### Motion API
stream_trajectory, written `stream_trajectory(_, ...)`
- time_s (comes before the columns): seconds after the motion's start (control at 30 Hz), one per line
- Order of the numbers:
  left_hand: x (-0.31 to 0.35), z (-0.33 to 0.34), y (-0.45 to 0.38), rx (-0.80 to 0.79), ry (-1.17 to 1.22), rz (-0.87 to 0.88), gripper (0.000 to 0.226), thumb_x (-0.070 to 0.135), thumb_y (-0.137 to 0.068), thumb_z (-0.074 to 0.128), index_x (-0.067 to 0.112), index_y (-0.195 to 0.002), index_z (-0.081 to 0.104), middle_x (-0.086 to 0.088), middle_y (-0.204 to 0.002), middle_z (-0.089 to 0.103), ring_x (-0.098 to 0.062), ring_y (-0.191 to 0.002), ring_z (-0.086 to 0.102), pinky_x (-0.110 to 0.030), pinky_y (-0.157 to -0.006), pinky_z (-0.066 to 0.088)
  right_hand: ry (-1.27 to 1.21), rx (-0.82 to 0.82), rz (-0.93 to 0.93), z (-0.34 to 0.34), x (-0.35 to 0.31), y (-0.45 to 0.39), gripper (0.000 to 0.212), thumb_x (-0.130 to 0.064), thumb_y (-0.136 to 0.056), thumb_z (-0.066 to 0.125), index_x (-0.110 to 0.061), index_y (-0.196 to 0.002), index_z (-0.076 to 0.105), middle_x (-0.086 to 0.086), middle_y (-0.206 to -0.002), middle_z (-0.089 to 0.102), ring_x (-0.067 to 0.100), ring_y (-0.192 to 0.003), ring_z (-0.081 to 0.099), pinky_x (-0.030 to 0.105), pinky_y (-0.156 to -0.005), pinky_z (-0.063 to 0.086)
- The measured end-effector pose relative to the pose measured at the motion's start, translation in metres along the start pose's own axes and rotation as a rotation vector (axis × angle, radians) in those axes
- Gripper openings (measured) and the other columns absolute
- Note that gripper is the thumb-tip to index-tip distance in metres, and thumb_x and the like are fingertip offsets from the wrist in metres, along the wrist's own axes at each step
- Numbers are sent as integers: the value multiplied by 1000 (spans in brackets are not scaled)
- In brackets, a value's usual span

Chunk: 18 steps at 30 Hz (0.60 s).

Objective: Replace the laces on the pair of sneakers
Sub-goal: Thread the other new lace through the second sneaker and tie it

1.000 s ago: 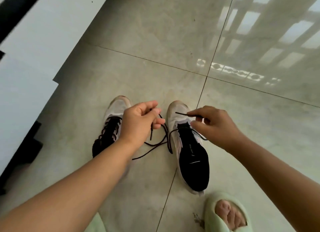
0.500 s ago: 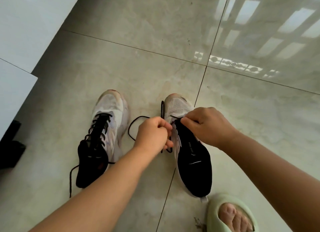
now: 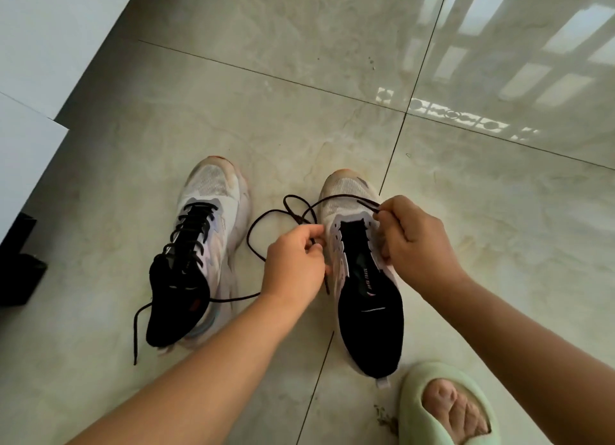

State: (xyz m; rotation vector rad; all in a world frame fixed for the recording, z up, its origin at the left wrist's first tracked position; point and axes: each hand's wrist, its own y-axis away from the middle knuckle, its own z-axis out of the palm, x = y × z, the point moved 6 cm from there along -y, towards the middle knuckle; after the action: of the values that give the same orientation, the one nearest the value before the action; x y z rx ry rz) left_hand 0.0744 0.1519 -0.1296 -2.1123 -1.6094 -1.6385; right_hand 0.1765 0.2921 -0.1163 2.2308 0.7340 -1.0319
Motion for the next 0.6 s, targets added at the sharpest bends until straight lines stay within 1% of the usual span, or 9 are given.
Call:
stream_trajectory(0.07,-8,-2,9,25,-60,15,28,6,-90,52,23,-108,66,8,-83,66,-10,-69,65,-26,-68,55,-49,-19,16,5,3,13,15,-14,-94,45,-16,-83,54,0,-70,58,26,-68,57,44,-67,52)
stream_trajectory(0.2,-29,-8,36,78,-124,32,26,7,-86,58,24,-103,69,18,-77,64,4,-74,59,-2,-63,43,-79,-76,17,20,5,44,14,-15,-95,45,-16,-85,55,0,-71,59,24,-69,59,46,-66,51)
stream_trajectory(0.27,-39,-9,44,70,-116,5,24,7,-86,59,22,-100,69,15,-77,65,2,-69,60,-5,-62,45,-86,-101,23,24,6,56,14,-15,-95,45,-15,-85,56,-1,-71,58,22,-69,58,46,-67,50)
stream_trajectory(0.3,-42,-9,46,54,-102,-23,22,7,-86,58,20,-99,69,11,-76,66,-2,-65,62,-12,-62,50,-89,-106,34,25,7,60,15,-15,-95,46,-15,-84,56,-1,-72,58,21,-70,57,45,-68,50)
stream_trajectory(0.37,-42,-14,44,47,-26,-83,20,4,-88,55,16,-97,68,3,-75,67,-12,-56,65,-27,-56,55,-77,-92,49,24,8,64,16,-13,-94,48,-17,-81,57,-2,-75,57,13,-72,56,31,-69,48)
stream_trajectory(0.43,-31,-25,39,110,90,-71,23,3,-90,53,22,-94,65,2,-82,68,-13,-52,66,-29,-52,55,-41,-52,33,19,4,64,15,-12,-91,52,-19,-80,60,-5,-79,58,4,-76,53,12,-66,40)
stream_trajectory(0.47,-23,-29,37,128,152,-42,27,4,-91,52,29,-92,62,3,-88,67,-12,-54,66,-29,-54,56,-31,-32,20,16,1,63,14,-13,-89,55,-20,-80,62,-7,-80,59,2,-77,53,8,-63,38)
stream_trajectory(0.53,-8,-29,34,98,288,22,35,2,-92,51,36,-96,56,5,-98,65,-11,-62,68,-25,-60,57,-35,-9,-10,12,-7,59,9,-16,-85,62,-22,-79,66,-10,-77,59,2,-75,54,10,-61,39)
stream_trajectory(0.6,1,-23,34,58,351,75,42,-3,-90,53,36,-105,52,7,-105,63,-11,-72,69,-24,-69,57,-67,-13,-17,12,-13,56,9,-19,-82,65,-25,-76,66,-11,-75,60,2,-72,55,11,-60,41)
